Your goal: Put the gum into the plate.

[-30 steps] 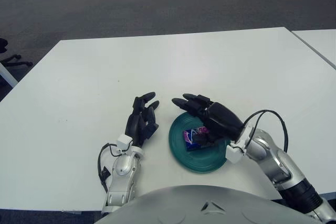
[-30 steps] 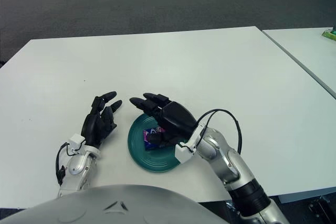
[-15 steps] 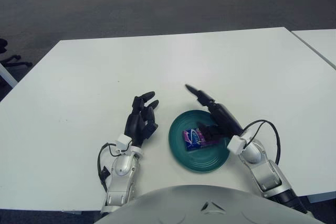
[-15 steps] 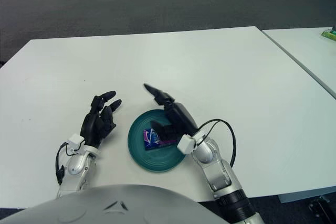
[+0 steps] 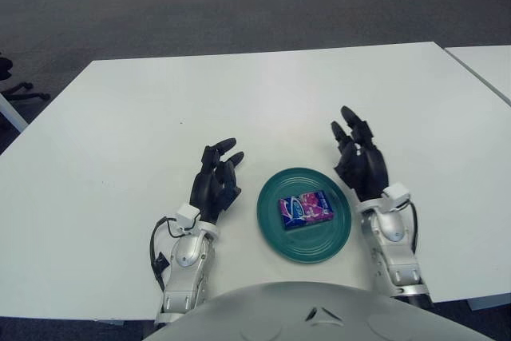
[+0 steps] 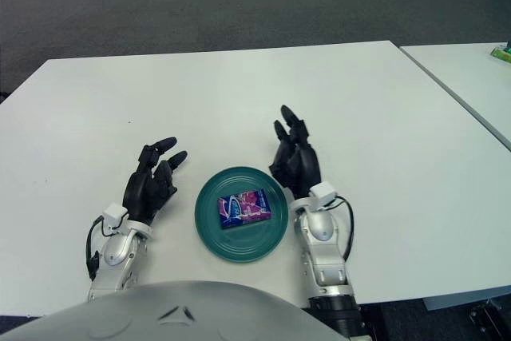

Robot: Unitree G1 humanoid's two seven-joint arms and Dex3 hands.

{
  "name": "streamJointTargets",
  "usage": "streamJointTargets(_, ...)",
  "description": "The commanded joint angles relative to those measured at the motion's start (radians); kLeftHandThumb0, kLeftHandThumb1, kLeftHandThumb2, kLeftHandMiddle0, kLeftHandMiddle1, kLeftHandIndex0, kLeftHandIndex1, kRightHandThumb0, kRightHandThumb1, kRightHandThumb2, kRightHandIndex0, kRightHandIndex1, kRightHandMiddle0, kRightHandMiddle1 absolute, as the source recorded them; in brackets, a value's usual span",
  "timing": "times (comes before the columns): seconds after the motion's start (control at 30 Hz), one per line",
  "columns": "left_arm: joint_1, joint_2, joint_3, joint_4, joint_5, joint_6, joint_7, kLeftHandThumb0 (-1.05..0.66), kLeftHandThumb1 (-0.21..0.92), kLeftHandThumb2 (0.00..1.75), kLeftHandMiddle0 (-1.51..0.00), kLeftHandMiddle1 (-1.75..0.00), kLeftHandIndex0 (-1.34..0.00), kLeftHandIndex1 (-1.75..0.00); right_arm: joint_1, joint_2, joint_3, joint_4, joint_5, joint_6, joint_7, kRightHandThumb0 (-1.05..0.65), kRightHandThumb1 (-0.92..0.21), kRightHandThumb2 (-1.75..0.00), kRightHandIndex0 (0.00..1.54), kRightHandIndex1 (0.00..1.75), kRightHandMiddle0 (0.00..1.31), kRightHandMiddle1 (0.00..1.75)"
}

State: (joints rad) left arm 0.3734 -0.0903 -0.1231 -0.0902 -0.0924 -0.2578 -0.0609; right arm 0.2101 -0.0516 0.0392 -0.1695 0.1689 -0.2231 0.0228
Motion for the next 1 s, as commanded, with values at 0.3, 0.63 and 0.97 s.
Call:
streamJointTargets(0.3, -0.011, 0.009, 0.008, 0.025, 0.006, -0.005, -0.004, -0.83, 0.92, 0.83, -0.33, -0.75, -0.04, -1.08, 0.022, -0.027, -0.104, 0.025, 0.025, 0.040, 0.043, -0.91, -0.92, -0.95, 0.31, 0.05, 0.00, 0.59)
streamJointTargets(0.63, -0.015, 0.022, 0.012, 0.024, 0.006, 0.003, -0.009, -0.84, 0.92, 0.84, -0.34, -0.75, -0.05, -1.08, 0.076, -0.017, -0.099, 0.117, -0.037, 0.024, 0.047, -0.85, -0.92, -0.96, 0.30, 0.03, 0.00, 0.57)
streamJointTargets(0.97, -0.018, 0.029, 0.017, 0.024, -0.001, 0.022, -0.012, -0.85, 0.92, 0.85, -0.35, -0.77, -0.07, -1.09, 0.108, -0.009, -0.094, 0.145, -0.057, 0.048, 0.049, -0.78, -0.92, -0.97, 0.31, 0.03, 0.00, 0.52)
